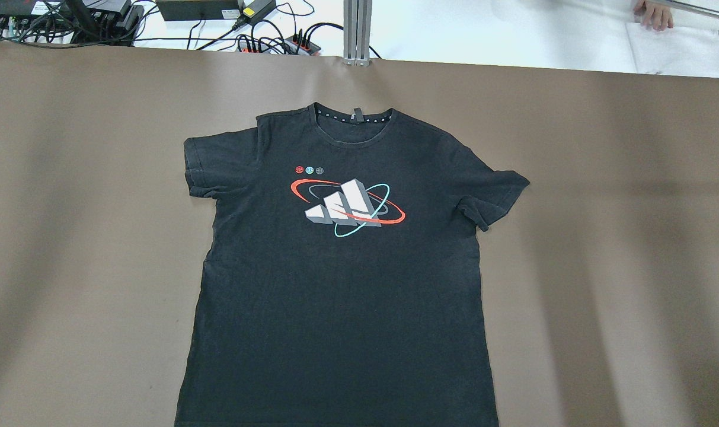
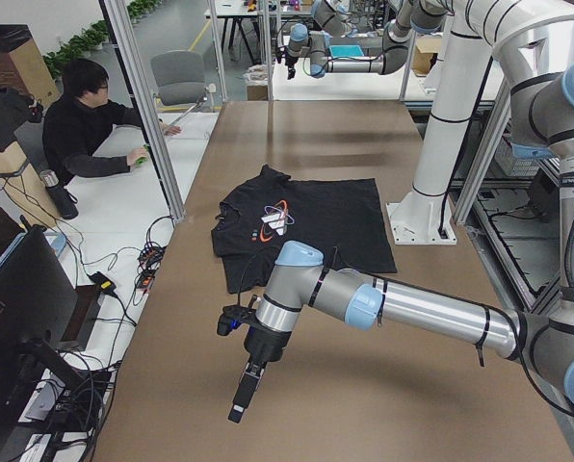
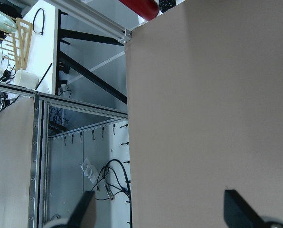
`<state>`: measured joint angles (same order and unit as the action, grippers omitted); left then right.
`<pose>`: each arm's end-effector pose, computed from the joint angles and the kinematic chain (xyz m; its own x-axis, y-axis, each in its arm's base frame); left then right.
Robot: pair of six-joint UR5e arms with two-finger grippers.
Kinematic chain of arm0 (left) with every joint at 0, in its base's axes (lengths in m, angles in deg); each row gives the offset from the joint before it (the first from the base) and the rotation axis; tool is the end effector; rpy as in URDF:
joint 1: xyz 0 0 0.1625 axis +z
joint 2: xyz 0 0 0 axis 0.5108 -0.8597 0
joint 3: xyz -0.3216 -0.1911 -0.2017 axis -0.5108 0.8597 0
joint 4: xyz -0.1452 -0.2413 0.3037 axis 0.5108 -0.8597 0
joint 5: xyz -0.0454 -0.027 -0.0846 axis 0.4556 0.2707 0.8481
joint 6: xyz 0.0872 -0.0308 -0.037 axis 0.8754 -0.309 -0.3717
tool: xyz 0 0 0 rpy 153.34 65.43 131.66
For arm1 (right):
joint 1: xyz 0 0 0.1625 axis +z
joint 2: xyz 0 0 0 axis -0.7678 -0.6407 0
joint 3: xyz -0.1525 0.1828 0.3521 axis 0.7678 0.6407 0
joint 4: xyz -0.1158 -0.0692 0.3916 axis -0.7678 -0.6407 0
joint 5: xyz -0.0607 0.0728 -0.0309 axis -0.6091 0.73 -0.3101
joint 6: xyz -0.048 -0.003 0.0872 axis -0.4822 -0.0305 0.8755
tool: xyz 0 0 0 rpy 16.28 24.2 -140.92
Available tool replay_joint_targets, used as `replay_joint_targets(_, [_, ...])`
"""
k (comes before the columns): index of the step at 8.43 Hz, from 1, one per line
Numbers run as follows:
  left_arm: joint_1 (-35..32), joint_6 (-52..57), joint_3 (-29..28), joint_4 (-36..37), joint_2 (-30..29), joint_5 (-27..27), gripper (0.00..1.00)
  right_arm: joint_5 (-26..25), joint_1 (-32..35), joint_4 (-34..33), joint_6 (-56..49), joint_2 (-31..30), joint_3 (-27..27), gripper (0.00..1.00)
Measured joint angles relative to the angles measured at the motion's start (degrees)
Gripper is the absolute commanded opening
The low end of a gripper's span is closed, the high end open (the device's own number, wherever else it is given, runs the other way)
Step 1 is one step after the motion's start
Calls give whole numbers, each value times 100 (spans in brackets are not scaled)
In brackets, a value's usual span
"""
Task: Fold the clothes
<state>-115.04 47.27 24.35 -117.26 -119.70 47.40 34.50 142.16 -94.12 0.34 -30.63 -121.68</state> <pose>-0.0779 -0.5306 0.5392 0.9968 -0.0021 -0.0798 0.0331 0.9207 0.3888 0.1319 -0.5339 0.6270 0.9767 -0.1456 0.1576 0.0968 0.9545 0.2821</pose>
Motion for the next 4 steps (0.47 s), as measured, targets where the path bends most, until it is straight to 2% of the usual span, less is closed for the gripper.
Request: replay_joint_targets(4, [-8, -10, -308, -452, 70, -16, 95, 192, 15, 3, 14, -28, -107, 94])
